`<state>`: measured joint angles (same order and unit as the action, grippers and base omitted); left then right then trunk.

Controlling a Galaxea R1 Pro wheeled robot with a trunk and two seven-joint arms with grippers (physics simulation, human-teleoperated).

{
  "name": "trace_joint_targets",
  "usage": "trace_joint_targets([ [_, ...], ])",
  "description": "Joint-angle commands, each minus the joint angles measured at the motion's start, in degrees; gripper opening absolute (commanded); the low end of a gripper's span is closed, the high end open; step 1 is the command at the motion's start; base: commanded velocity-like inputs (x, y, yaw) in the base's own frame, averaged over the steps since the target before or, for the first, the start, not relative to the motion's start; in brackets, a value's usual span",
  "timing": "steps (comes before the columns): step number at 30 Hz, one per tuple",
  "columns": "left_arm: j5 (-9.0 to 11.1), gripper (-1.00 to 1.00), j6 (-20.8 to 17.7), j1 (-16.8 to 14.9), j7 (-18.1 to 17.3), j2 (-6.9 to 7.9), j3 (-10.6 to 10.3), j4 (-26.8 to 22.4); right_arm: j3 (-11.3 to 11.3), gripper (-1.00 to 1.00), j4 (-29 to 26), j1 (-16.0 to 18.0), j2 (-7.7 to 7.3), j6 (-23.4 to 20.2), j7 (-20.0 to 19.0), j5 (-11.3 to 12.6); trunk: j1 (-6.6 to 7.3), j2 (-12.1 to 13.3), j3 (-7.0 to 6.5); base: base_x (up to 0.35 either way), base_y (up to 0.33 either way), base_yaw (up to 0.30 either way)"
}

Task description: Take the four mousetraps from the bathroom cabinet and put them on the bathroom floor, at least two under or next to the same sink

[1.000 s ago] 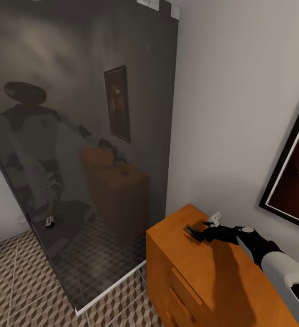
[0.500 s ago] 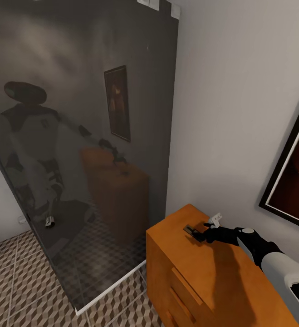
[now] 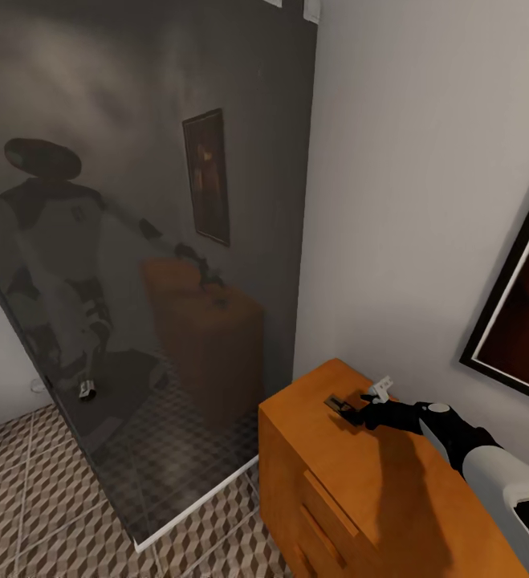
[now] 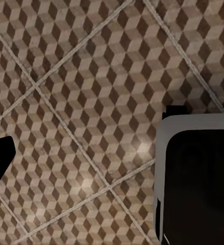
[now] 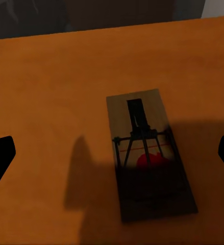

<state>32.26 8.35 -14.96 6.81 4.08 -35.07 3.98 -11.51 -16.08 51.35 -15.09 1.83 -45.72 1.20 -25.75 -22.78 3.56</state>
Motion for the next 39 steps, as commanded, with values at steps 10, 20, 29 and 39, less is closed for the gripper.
trace_joint_targets([
  [10,0.18,1.0,0.26,-0.07,0.04,-0.04,-0.42,0.15,-0.27,1.0,0.0,0.06,-0.04,0.19,-0.07,0.12,-0.03,-0.13,0.71,0.0,0.0,0.0],
  [20,0.18,1.0,0.26,-0.07,0.04,-0.04,-0.43,0.15,-0.27,1.0,0.01,0.06,-0.03,0.19,-0.07,0.12,-0.03,-0.13,0.79,0.0,0.0,0.0],
  [29,0.18,1.0,0.26,-0.07,0.04,-0.04,-0.44,0.15,-0.27,1.0,0.0,0.06,-0.03,0.19,-0.07,0.19,-0.03,-0.13,1.01,0.0,0.0,0.0],
  [39,0.19,1.0,0.26,-0.07,0.04,-0.04,-0.44,0.15,-0.27,1.0,0.0,0.06,-0.03,0.19,-0.07,0.2,-0.03,-0.13,1.6,0.0,0.0,0.0],
])
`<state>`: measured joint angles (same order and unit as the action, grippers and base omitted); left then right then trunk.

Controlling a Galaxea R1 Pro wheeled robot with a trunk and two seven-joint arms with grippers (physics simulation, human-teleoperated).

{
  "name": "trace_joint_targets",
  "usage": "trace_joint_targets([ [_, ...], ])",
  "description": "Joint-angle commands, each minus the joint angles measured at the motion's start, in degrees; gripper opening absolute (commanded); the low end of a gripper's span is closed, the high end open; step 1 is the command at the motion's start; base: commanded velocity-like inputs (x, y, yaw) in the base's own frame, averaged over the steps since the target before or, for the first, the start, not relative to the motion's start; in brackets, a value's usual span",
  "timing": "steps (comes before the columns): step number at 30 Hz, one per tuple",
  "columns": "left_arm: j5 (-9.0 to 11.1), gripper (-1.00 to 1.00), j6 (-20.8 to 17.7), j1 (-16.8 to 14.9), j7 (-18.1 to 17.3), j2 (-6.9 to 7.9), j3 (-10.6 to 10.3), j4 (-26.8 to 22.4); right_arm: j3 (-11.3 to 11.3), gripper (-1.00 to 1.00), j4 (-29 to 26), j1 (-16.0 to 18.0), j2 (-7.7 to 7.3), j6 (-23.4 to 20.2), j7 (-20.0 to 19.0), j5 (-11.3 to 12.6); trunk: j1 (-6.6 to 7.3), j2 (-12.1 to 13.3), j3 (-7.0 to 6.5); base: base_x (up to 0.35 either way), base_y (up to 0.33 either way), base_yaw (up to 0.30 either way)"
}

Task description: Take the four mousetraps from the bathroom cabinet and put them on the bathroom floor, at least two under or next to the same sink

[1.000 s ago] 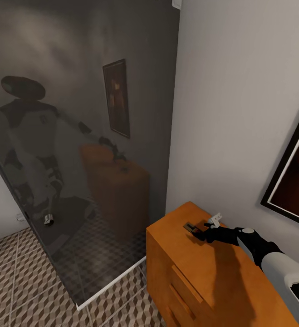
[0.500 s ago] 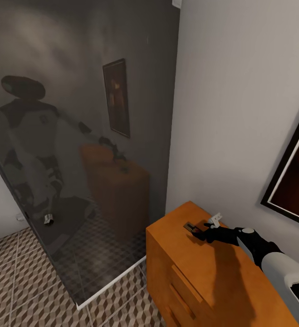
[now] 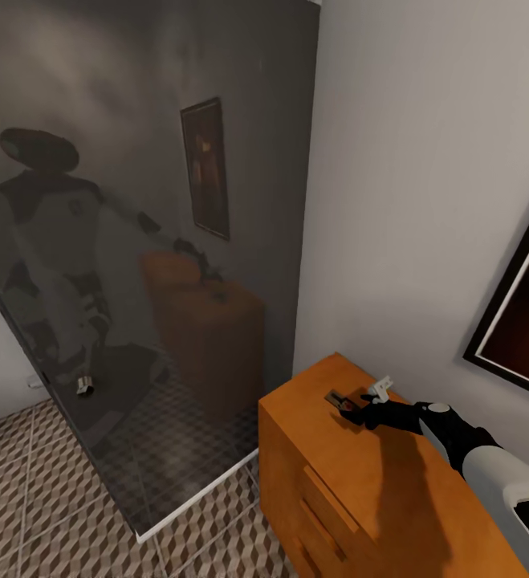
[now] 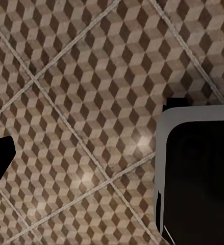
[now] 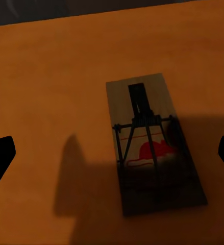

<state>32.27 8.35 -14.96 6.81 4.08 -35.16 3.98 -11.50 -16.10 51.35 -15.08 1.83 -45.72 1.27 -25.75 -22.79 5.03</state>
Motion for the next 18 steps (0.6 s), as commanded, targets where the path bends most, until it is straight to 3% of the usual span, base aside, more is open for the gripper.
trace_joint_targets([
  [1,0.17,1.0,0.26,-0.07,0.04,-0.04,-0.35,0.15,-0.27,1.0,0.02,0.06,-0.04,0.19,-0.07,0.13,-0.03,-0.13,0.19,0.0,0.0,0.0],
  [18,0.17,1.0,0.26,-0.07,0.04,-0.04,-0.35,0.15,-0.27,1.0,0.02,0.06,-0.07,0.19,-0.07,0.1,-0.03,-0.13,1.25,0.0,0.0,0.0],
])
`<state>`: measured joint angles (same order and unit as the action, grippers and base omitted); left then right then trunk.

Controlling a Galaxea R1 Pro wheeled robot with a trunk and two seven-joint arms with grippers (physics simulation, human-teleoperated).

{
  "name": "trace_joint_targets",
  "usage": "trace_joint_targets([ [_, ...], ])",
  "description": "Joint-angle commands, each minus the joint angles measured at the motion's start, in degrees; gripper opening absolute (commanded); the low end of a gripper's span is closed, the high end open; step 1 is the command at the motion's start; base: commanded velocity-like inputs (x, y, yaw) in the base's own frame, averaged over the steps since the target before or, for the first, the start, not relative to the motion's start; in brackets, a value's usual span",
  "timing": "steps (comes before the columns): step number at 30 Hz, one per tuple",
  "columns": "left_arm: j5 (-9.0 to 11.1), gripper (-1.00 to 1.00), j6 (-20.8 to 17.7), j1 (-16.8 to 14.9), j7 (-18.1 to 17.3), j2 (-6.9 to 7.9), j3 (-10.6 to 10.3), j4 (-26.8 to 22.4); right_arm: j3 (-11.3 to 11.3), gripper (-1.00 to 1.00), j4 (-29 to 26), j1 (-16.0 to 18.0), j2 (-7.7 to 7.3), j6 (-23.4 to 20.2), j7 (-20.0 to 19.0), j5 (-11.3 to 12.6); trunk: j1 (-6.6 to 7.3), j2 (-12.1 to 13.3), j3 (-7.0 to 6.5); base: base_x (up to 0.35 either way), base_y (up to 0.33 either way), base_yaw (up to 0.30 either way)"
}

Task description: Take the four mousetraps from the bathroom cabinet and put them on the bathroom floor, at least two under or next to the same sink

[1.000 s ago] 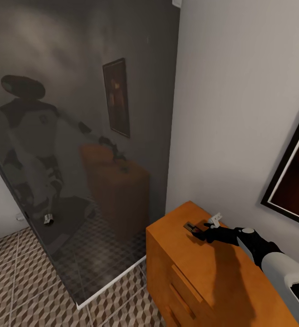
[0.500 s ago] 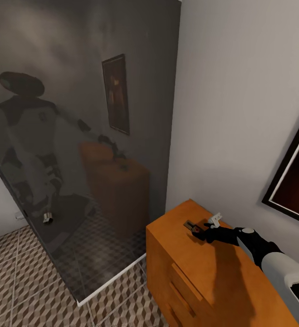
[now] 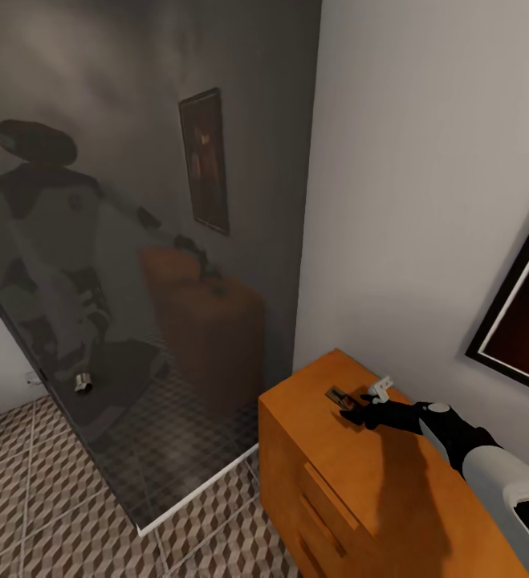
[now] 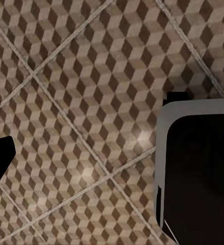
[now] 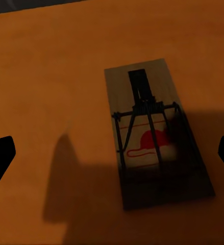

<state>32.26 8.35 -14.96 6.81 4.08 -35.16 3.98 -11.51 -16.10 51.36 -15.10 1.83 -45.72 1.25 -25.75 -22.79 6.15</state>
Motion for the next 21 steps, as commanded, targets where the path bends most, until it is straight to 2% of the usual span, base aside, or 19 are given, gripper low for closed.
trace_joint_targets([
  [1,0.19,1.0,0.26,-0.07,0.04,-0.04,-0.35,0.15,-0.27,1.0,0.02,0.06,-0.03,0.19,-0.07,0.12,-0.03,-0.13,0.16,0.0,0.0,0.0],
  [21,0.17,1.0,0.25,-0.07,0.06,-0.64,-0.35,0.15,-0.27,1.0,0.02,0.06,-0.08,0.24,-0.07,0.07,-0.03,-0.13,0.27,0.0,-0.007,0.0],
])
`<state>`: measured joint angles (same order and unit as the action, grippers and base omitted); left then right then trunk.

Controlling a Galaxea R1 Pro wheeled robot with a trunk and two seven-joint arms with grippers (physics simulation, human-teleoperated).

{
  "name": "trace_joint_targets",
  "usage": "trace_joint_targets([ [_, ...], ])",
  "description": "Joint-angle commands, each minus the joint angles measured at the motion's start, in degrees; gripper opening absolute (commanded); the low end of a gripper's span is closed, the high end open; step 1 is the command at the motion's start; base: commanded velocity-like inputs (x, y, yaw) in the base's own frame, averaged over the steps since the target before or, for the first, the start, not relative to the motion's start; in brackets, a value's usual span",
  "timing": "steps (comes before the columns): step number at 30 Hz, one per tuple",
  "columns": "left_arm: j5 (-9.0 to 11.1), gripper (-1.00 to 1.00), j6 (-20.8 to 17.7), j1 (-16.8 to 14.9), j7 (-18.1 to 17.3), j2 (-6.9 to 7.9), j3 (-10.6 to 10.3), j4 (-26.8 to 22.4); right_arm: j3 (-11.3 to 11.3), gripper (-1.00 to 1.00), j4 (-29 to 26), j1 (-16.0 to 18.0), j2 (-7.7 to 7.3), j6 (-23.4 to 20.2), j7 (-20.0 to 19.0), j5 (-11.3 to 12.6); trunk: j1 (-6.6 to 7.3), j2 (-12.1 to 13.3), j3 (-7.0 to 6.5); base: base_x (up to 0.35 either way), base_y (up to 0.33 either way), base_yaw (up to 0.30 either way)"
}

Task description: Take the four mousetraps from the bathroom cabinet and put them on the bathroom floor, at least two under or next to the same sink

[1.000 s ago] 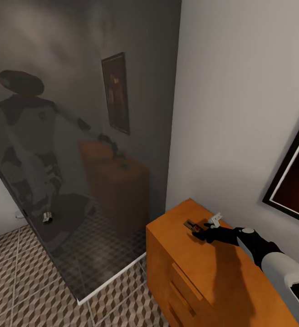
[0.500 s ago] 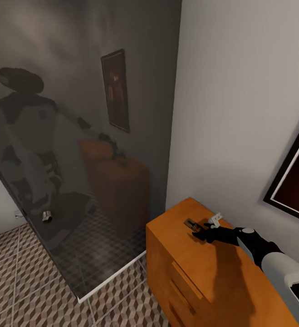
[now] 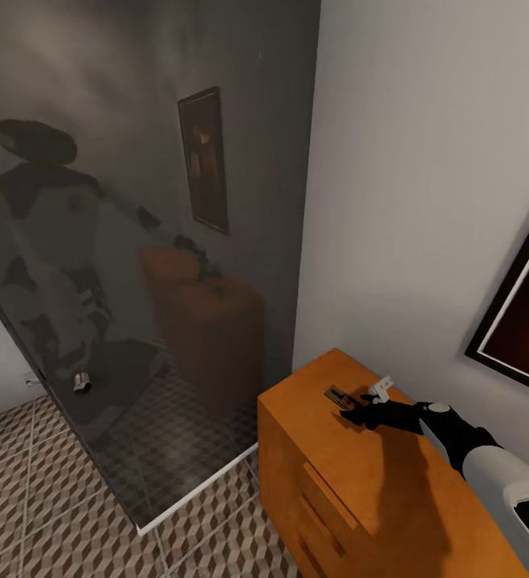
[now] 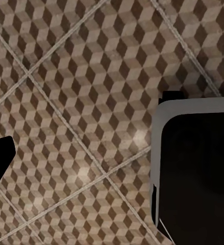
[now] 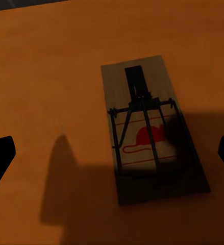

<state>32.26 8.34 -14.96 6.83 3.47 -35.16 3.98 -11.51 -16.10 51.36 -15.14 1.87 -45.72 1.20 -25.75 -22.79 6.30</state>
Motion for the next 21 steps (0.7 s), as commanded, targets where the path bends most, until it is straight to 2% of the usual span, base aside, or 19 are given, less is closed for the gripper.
trace_joint_targets([
  [1,0.18,1.0,0.27,-0.07,0.04,-0.04,-0.35,0.15,-0.27,1.0,0.02,0.06,-0.05,0.19,-0.07,0.12,-0.03,-0.12,0.12,0.0,-0.002,0.0],
  [21,0.18,1.0,0.27,-0.07,0.04,-0.05,-0.35,0.15,-0.27,1.0,0.02,0.06,0.02,0.23,-0.07,0.13,-0.03,-0.12,0.12,0.009,0.0,0.0],
])
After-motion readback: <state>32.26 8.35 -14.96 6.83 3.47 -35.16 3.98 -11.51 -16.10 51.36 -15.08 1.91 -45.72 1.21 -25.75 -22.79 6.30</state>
